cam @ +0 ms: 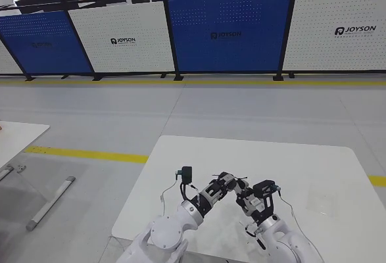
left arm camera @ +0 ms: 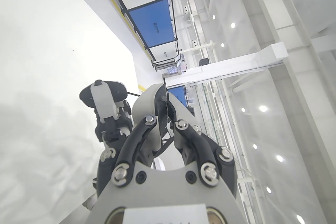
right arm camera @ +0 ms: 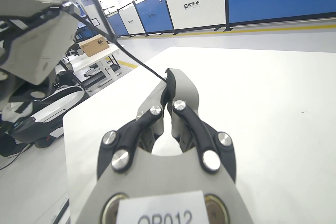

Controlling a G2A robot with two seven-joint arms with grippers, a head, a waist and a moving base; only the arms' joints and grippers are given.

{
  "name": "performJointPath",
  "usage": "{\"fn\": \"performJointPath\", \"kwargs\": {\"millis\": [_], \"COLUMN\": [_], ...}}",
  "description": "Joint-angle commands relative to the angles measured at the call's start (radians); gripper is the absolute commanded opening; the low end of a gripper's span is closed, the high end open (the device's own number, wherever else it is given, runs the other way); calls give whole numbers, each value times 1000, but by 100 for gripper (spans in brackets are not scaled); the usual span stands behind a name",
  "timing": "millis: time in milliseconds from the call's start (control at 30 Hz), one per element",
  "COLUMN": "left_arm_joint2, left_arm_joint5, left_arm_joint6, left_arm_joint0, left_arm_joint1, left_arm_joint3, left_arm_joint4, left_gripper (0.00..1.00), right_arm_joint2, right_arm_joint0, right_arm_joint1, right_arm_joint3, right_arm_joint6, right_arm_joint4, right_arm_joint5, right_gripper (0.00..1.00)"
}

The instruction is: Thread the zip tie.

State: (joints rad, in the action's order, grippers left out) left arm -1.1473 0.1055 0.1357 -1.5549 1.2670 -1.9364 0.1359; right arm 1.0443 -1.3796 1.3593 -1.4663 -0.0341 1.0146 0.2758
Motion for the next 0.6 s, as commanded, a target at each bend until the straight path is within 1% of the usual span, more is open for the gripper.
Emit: {"fn": "performJointPath", "kwargs": {"millis": [0,100,233,400,467,500,533,567], "left_arm_joint2": [-3,-7,-8,-4,-3,-2,-2,0], "left_arm_joint5": [-5,-12,-25,-26,-17,-3,6,12], "left_arm_joint6": [1,4,-6,-6,-10,-17,-23,-27], "left_arm_joint0": [-2,-10,-17,-20,-19,-14,-8,-2], "left_arm_joint1": [-1,-2,-4,-5,-5,-5,-4,-3], "left_arm_joint3": [-6,-19,-24,-34,-31,-22,-14,-8], "left_arm_joint4": [5,4,-12,-16,-24,-22,-17,-13], "left_gripper": [0,0,0,0,0,0,0,0], "right_arm_joint2": [-1,-5,-6,-7,-7,-4,1,7], "right_arm_joint0": [3,7,9,8,9,7,5,1], "right_arm_joint1": [1,1,3,3,3,3,4,4], "right_arm_joint3": [7,17,21,22,23,23,21,19], "right_arm_joint6": [0,1,-8,-9,-9,-17,-30,-41], "right_arm_joint4": [-1,2,-1,1,-6,-19,-39,-52], "right_arm_joint5": [0,-4,-7,-6,-2,2,3,7], "right_gripper": [0,0,0,0,0,44,100,100]}}
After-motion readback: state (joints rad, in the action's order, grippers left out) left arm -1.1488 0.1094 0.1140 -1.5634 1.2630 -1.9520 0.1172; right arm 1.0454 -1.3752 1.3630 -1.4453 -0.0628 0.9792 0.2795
